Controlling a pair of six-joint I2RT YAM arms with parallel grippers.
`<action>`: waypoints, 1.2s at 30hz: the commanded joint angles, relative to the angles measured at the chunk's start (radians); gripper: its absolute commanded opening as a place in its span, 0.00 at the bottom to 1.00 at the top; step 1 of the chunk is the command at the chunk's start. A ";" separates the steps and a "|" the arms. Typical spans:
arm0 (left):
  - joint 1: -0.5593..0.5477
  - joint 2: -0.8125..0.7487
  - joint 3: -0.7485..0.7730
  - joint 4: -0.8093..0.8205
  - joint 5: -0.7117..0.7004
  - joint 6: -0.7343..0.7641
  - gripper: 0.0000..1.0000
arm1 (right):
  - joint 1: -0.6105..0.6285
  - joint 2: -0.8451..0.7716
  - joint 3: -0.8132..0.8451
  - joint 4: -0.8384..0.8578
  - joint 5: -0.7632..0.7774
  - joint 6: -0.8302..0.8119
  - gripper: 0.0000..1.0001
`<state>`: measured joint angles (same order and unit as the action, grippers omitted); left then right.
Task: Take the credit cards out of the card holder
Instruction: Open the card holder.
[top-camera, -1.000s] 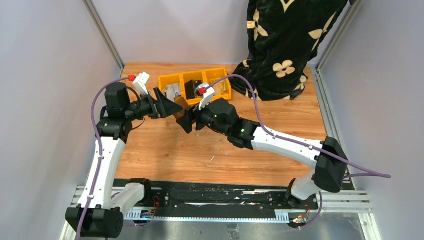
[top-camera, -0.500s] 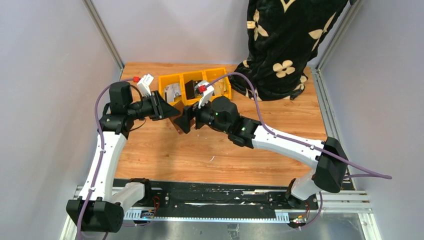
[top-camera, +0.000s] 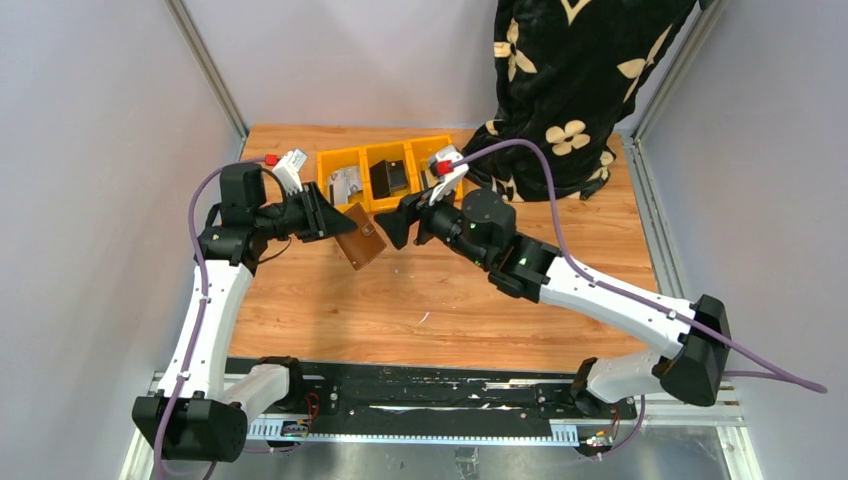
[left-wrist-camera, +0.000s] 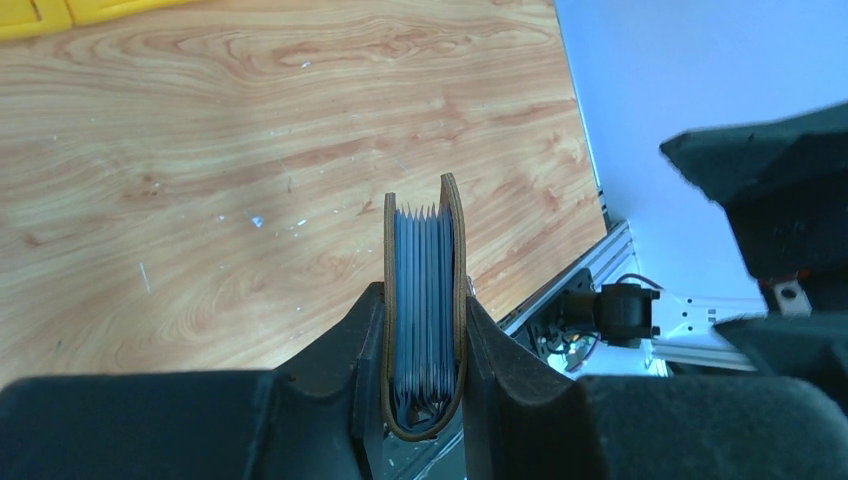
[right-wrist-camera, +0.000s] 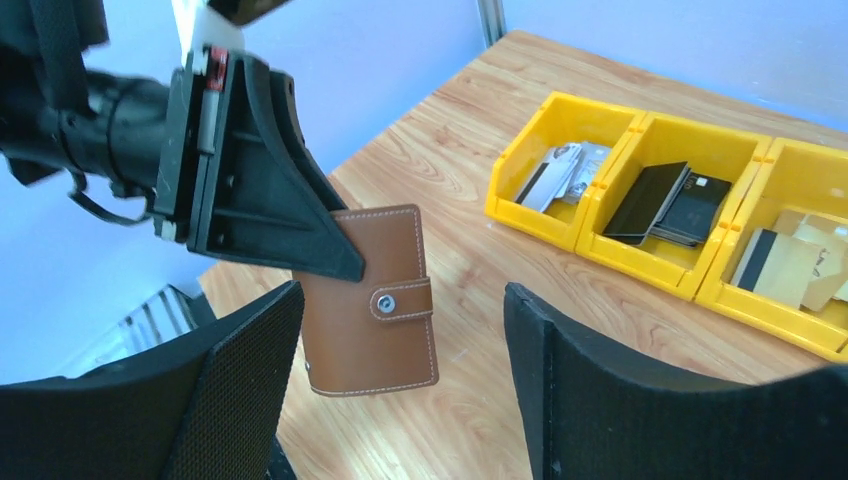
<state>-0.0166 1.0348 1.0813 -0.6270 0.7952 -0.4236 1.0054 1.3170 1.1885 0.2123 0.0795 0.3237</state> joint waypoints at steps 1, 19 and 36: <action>-0.005 -0.014 0.053 -0.043 -0.040 -0.024 0.00 | 0.103 0.053 0.048 -0.046 0.175 -0.167 0.74; -0.004 -0.021 0.096 -0.123 -0.057 -0.011 0.00 | 0.219 0.261 0.180 -0.090 0.300 -0.301 0.59; -0.004 -0.015 0.126 -0.146 -0.033 -0.027 0.00 | 0.219 0.308 0.180 -0.086 0.413 -0.307 0.45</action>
<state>-0.0166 1.0306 1.1595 -0.7673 0.7158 -0.4301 1.2156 1.5864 1.3434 0.1482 0.4500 0.0296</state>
